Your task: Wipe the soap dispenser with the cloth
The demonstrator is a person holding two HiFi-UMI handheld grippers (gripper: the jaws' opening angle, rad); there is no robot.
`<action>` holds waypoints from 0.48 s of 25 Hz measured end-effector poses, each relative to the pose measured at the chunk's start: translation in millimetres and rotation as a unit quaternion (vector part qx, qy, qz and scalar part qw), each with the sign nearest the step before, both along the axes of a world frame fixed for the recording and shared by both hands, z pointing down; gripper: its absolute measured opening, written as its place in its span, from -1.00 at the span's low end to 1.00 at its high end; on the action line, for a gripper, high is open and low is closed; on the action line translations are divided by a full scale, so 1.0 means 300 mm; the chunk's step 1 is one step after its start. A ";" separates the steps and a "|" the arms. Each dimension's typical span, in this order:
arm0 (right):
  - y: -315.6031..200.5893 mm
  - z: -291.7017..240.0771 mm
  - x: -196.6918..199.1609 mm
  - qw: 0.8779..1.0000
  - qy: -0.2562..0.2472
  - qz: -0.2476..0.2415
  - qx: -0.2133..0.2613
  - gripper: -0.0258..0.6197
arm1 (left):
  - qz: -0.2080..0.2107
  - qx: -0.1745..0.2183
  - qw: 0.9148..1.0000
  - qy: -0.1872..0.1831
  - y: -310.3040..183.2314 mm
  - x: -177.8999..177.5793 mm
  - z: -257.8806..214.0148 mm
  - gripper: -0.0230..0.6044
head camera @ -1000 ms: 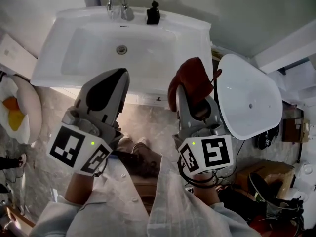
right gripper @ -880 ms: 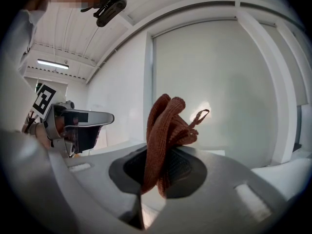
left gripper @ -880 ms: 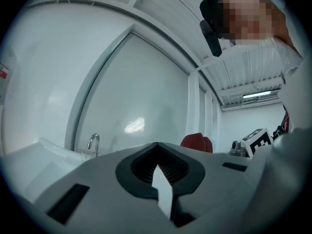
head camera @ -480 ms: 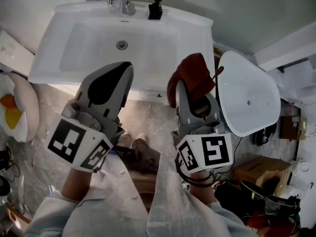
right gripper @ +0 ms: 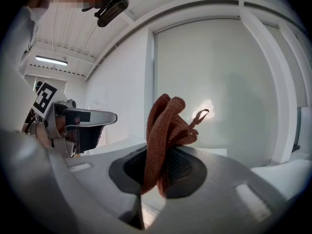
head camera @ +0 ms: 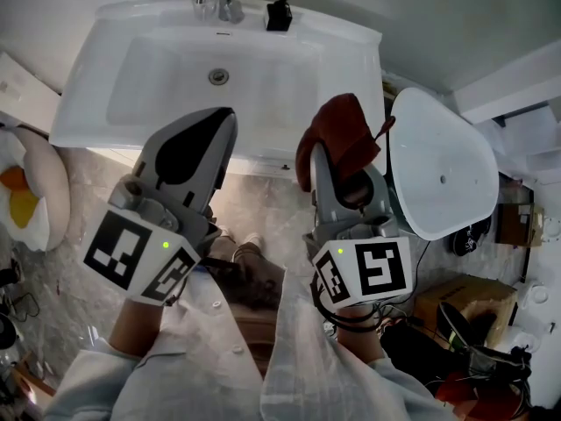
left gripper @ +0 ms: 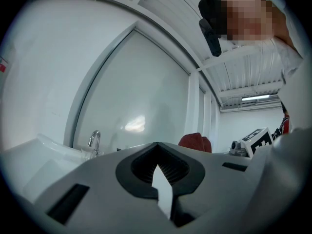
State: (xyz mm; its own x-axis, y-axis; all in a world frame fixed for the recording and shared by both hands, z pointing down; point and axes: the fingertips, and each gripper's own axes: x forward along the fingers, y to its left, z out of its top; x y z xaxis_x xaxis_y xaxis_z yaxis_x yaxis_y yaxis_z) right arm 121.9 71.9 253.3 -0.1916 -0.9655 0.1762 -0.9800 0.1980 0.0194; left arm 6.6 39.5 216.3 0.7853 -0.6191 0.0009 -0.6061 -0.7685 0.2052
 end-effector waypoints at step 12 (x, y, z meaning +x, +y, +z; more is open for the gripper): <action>-0.020 0.002 -0.013 1.000 -0.004 -0.015 -0.009 -0.75 | -0.007 -0.005 1.000 -0.001 -0.013 -0.004 -0.004 -0.94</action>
